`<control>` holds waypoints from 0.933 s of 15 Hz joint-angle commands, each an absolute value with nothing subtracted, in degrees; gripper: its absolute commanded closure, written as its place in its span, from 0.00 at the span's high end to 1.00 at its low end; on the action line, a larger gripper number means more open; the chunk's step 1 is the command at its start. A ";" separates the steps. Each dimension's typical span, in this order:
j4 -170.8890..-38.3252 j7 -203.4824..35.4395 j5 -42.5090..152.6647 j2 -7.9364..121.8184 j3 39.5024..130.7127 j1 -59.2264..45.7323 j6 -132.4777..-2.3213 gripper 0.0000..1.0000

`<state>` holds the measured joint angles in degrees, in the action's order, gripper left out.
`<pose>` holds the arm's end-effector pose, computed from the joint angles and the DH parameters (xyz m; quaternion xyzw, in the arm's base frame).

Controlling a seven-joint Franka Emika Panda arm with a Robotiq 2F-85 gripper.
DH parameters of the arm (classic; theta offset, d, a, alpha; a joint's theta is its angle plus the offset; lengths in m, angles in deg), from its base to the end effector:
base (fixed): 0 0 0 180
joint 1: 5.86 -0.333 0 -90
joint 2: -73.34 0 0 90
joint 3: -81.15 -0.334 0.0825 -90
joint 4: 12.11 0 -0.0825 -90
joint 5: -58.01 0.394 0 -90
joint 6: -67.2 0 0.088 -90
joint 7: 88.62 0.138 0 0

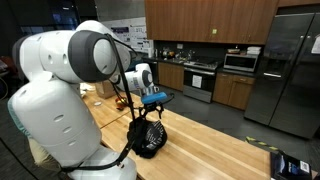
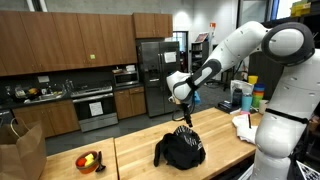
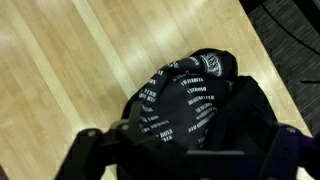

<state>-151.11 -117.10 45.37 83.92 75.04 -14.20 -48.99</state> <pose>0.4287 0.0907 0.3443 0.8980 0.4143 -0.1188 0.0887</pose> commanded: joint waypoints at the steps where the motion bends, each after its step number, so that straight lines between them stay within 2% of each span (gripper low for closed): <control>1: -151.09 -115.98 44.80 81.45 74.28 -15.06 -51.36 1.00; 14: -148.31 -112.56 43.90 72.14 69.41 -17.52 -58.21 1.00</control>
<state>-150.52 -114.19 43.43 74.28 70.13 -16.63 -57.35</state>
